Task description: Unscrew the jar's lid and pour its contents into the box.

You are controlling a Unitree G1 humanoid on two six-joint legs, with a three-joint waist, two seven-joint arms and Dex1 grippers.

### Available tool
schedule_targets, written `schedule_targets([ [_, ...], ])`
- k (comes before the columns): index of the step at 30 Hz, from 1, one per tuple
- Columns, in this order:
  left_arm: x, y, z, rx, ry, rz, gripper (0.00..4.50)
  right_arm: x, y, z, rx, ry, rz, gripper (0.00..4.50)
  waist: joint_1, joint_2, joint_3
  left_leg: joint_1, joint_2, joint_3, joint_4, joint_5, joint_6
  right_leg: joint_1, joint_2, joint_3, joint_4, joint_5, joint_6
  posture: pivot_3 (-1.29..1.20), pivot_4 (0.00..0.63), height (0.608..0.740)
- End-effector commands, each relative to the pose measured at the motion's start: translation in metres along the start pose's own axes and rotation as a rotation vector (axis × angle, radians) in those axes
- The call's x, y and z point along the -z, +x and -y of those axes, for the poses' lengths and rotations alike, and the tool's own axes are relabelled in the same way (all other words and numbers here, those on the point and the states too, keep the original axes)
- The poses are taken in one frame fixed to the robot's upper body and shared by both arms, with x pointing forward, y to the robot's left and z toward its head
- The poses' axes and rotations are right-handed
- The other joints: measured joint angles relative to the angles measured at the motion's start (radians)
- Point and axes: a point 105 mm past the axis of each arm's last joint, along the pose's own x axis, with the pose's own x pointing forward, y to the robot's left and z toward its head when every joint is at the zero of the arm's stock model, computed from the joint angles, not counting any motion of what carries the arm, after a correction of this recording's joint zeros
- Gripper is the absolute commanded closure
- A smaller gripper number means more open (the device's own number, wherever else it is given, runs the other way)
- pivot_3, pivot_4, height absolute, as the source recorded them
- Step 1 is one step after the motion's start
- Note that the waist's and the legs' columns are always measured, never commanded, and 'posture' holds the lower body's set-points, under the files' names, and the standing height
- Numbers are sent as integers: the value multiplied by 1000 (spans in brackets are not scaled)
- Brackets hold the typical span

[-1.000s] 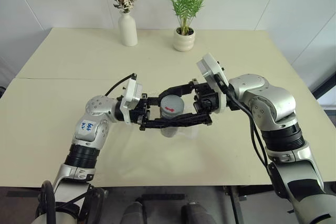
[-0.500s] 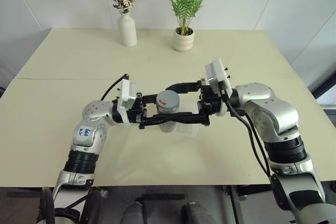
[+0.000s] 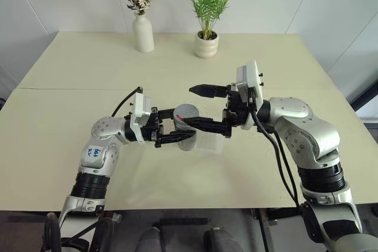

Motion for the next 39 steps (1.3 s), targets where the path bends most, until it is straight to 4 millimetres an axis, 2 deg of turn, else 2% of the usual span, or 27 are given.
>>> schedule_targets([
  [1, -4, 0, -2, 4, 27, 14, 2067, -12, 4, -13, -36, -8, 38, 70, 0, 0, 0, 0, 0, 0, 0, 0, 0, 0, 0, 0, 0, 0, 0, 0, 150, 740],
  [4, -2, 1, -2, 9, 27, 14, 2067, -10, 8, -16, -39, -4, 24, 70, -1, 0, 0, 0, 0, 0, 1, 0, 0, 0, 0, 0, 1, 0, 0, 0, 150, 740],
  [13, 0, 6, -1, 30, 21, 25, 2067, 6, 17, 0, 47, -59, -69, 70, -1, 0, 0, 0, 0, 0, 1, 0, 1, 0, 0, 0, 1, 0, 0, 0, 150, 740],
  [24, -1, 6, 0, 34, 22, 24, 2067, 6, 17, 7, 81, -51, -51, 70, -1, 0, 0, 0, 0, 0, 1, 0, 1, 0, 0, 0, 1, 0, 0, 0, 150, 740],
  [30, -2, 5, 0, 31, 26, 25, 2067, 6, 10, 13, 112, -56, -51, 70, -1, 0, 0, 0, 0, 0, 1, 0, 1, 0, 0, 1, 1, 0, 0, 0, 150, 740],
  [39, -2, 5, -2, 24, 30, 27, 2067, 8, -12, 21, 158, -70, -83, 70, 0, 0, 0, 0, 0, 0, 1, 0, 1, 0, 0, 1, 1, 0, 0, 0, 150, 740],
])
